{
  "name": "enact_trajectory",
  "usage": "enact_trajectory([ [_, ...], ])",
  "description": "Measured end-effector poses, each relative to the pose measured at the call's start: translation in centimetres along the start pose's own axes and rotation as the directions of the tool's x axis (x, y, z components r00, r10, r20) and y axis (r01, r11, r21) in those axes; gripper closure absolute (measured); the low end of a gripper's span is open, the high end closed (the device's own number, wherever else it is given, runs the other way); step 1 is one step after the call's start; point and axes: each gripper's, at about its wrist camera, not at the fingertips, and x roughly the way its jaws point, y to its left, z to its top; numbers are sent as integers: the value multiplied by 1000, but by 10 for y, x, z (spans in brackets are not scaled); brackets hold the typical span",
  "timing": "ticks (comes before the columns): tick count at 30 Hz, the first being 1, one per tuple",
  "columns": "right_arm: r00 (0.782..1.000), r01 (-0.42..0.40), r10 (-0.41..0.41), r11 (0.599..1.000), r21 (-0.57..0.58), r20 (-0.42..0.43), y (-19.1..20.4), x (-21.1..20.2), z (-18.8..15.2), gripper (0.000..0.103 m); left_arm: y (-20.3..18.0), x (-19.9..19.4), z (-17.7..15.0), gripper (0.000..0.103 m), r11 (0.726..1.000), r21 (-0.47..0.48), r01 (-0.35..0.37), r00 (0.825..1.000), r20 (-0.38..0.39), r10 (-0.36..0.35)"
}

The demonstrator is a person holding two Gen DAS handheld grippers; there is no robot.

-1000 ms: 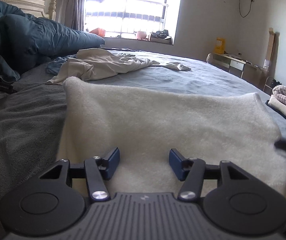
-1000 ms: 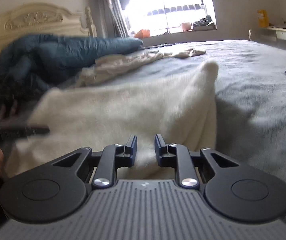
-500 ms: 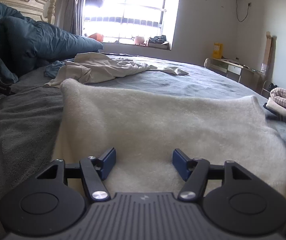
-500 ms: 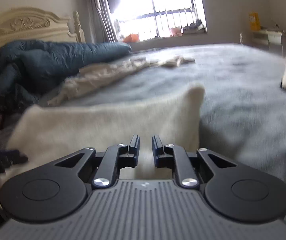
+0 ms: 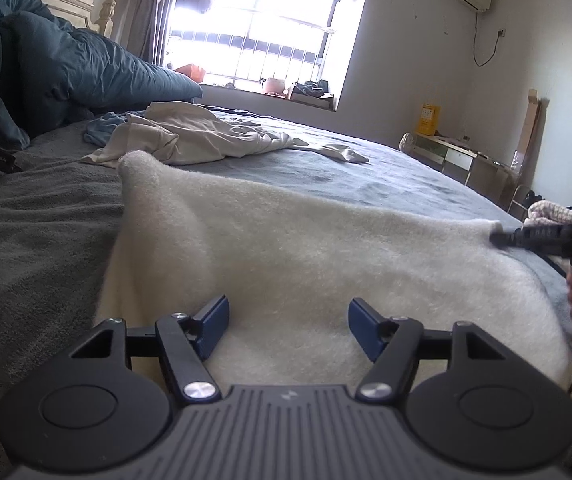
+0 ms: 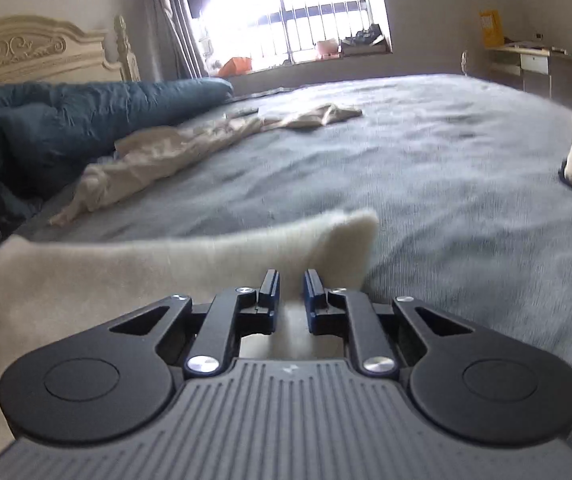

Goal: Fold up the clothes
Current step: 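Lift both tools away from the folded fleece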

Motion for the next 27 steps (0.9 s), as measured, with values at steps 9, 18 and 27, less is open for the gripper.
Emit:
enact_trajectory([
  [9, 999, -40, 41, 987, 158, -5, -46, 43, -8, 98, 1, 0, -1, 35, 1000, -7, 5, 1000, 2, -5],
  [18, 998, -41, 48, 985, 168, -36, -49, 50, 0, 102, 4, 0, 0, 34, 999, -29, 19, 1000, 0, -19],
  [27, 990, -144, 143, 988, -47, -17, 57, 2, 52, 95, 23, -6, -3, 34, 987, -134, 92, 996, 35, -88],
])
